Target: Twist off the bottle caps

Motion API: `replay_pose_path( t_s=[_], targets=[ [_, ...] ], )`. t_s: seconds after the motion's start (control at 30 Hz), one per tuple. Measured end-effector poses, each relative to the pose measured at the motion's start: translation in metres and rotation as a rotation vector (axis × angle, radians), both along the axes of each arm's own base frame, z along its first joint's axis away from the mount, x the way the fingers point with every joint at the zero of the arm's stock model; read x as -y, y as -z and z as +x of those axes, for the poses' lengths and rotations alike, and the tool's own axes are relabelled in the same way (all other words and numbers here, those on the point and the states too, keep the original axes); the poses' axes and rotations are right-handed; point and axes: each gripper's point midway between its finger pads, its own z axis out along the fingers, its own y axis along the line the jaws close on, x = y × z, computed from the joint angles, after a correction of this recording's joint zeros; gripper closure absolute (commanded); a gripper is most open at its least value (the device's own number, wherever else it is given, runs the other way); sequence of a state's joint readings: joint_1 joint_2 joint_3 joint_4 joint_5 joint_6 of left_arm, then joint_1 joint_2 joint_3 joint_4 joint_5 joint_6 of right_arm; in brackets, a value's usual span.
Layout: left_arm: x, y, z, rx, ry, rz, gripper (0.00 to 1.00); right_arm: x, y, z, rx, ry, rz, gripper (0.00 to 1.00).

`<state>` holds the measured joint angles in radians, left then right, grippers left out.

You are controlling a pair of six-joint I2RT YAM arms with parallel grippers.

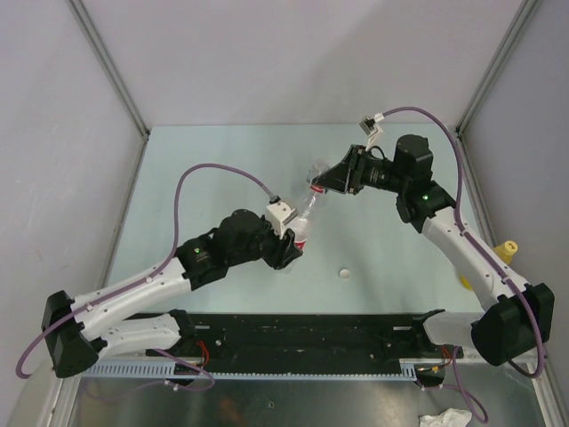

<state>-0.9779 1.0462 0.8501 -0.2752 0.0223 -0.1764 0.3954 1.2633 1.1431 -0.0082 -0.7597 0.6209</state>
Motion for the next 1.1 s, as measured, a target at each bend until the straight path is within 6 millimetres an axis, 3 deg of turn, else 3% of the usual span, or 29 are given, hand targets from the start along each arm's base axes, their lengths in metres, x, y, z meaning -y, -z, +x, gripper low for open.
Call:
replay_pose_path(
  t_s=[0.53,0.77,1.1],
  targets=[
    [0.027,-0.044,-0.051,-0.117,0.376,-0.315,1.0,0.008,-0.051,-0.047,0.241,-0.242,0.09,1.0],
    [0.031,-0.061,-0.069,-0.137,0.498,-0.392,1.0,0.009,-0.072,-0.067,0.348,-0.328,0.128,1.0],
    [0.031,-0.071,-0.082,-0.143,0.582,-0.432,1.0,0.012,-0.085,-0.085,0.433,-0.38,0.169,1.0]
  ],
)
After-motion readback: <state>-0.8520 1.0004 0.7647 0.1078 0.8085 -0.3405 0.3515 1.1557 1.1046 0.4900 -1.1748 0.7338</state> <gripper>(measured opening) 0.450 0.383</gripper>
